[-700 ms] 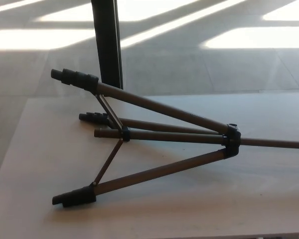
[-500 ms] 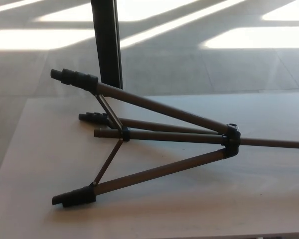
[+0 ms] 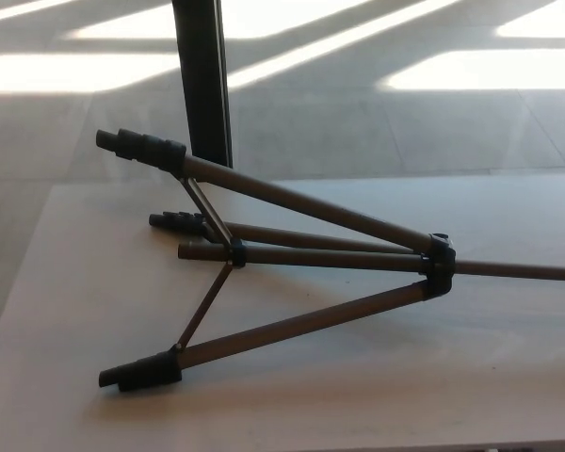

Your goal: Use both hands of the robot to pick up the tripod lying in the middle of the desk and make it stand upright on the desk

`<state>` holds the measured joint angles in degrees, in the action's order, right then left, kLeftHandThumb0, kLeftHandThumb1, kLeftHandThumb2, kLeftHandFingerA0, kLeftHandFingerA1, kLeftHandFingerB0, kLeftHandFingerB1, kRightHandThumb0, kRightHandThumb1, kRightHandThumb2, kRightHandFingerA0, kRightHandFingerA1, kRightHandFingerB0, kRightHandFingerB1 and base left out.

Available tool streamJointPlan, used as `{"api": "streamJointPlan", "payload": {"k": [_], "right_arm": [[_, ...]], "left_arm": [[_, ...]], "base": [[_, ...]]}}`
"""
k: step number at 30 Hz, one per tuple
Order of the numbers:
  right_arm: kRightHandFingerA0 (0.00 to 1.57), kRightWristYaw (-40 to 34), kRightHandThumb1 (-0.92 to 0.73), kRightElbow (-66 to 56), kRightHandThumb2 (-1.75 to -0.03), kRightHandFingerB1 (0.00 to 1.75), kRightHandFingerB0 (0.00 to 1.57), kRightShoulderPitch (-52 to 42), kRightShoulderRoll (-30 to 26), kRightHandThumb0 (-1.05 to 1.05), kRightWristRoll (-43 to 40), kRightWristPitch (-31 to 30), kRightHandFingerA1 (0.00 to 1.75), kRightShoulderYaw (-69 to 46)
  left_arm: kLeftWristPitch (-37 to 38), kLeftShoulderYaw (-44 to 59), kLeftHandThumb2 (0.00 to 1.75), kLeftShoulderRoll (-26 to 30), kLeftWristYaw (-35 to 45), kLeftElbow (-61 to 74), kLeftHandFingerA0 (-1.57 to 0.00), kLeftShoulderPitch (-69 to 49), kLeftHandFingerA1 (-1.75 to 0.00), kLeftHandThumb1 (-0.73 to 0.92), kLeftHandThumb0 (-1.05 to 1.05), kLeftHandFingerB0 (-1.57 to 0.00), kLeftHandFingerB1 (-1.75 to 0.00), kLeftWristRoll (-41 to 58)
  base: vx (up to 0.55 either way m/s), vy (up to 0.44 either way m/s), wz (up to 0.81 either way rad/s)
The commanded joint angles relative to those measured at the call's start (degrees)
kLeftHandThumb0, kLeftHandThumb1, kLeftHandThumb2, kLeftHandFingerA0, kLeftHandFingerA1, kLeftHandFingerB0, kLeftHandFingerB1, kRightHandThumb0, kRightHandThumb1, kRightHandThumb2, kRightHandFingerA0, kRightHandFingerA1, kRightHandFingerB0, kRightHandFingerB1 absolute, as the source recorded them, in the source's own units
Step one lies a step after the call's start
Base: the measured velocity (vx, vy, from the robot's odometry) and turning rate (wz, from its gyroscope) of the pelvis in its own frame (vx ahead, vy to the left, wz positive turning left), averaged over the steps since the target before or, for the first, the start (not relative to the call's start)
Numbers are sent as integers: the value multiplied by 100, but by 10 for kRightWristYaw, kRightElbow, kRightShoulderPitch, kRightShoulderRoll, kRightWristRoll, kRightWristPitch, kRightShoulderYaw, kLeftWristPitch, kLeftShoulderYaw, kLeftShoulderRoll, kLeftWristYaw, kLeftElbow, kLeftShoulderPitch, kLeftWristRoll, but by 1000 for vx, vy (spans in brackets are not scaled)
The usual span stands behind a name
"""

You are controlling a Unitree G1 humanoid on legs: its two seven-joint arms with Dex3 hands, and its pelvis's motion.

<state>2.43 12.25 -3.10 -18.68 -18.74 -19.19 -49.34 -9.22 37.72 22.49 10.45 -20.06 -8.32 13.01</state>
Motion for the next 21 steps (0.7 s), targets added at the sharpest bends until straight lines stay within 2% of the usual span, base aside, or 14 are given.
{"api": "streamJointPlan", "payload": {"k": [1,2,5,6,7,9,10,11,15,16,17,19,20,21], "right_arm": [[61,-62,-71,-484,-62,42,60,-54,51,-60,-139,-130,65,65],[57,-62,-72,-504,-62,43,55,-48,52,-59,-151,-132,68,76],[59,-32,-73,-536,-62,45,56,-33,47,-63,-149,-117,70,132],[55,-25,-75,-540,-62,45,52,-28,46,-62,-149,-118,72,145],[56,-29,-74,-547,-62,43,52,-22,50,-58,-147,-122,69,158],[56,-39,-74,-557,-62,43,52,-17,59,-58,-142,-129,69,169],[54,-40,-76,-559,-63,45,49,-7,71,-53,-138,-128,72,196],[57,-37,-72,-559,-61,49,54,2,82,-60,-132,-127,77,223],[60,-30,-71,-553,-61,51,56,16,108,-65,-109,-131,79,287],[59,-32,-71,-551,-61,52,56,20,112,-69,-91,-154,79,326],[63,-47,-68,-551,-60,51,61,24,127,-70,-86,-165,78,338],[62,-51,-68,-545,-60,53,58,27,140,-68,-84,-175,81,357],[62,-56,-67,-543,-60,55,56,29,143,-71,-73,-190,82,375],[59,-51,-68,-536,-60,56,55,26,148,-71,-67,-187,84,388]], "left_arm": [[-134,7,60,90,-25,410,-38,127,-59,67,-59,-38,-47,158],[-135,1,94,103,-16,418,-36,144,-65,50,-66,-31,-56,164],[-143,-35,96,143,3,433,-36,214,-65,51,-67,-28,-55,138],[-148,-44,96,144,0,437,-39,232,-66,50,-65,-27,-54,133],[-144,-54,61,146,4,436,-36,247,-60,70,-64,-35,-45,122],[-138,-64,61,150,14,434,-36,260,-60,70,-64,-35,-45,107],[-135,-84,61,156,27,427,-33,293,-62,70,-64,-30,-45,102],[-138,-105,98,157,31,426,-39,326,-67,49,-63,-22,-54,92],[-144,-162,99,158,48,420,-38,403,-69,50,-65,-21,-54,54],[-161,-195,61,152,49,426,-32,435,-62,67,-73,-29,-45,38],[-168,-205,96,144,50,425,-36,449,-67,49,-68,-18,-52,41],[-180,-224,94,136,53,423,-35,470,-66,48,-67,-19,-51,38],[-176,-236,60,128,67,412,-30,484,-61,65,-66,-29,-44,45],[-183,-250,60,126,69,409,-33,494,-61,65,-67,-34,-43,37]], "base": [[0,0,0],[0,0,0],[0,0,0],[0,0,0],[0,0,0],[0,0,0],[0,0,0],[0,0,0],[0,0,0],[0,0,0],[0,0,0],[0,0,0],[0,0,0],[0,0,0]]}}
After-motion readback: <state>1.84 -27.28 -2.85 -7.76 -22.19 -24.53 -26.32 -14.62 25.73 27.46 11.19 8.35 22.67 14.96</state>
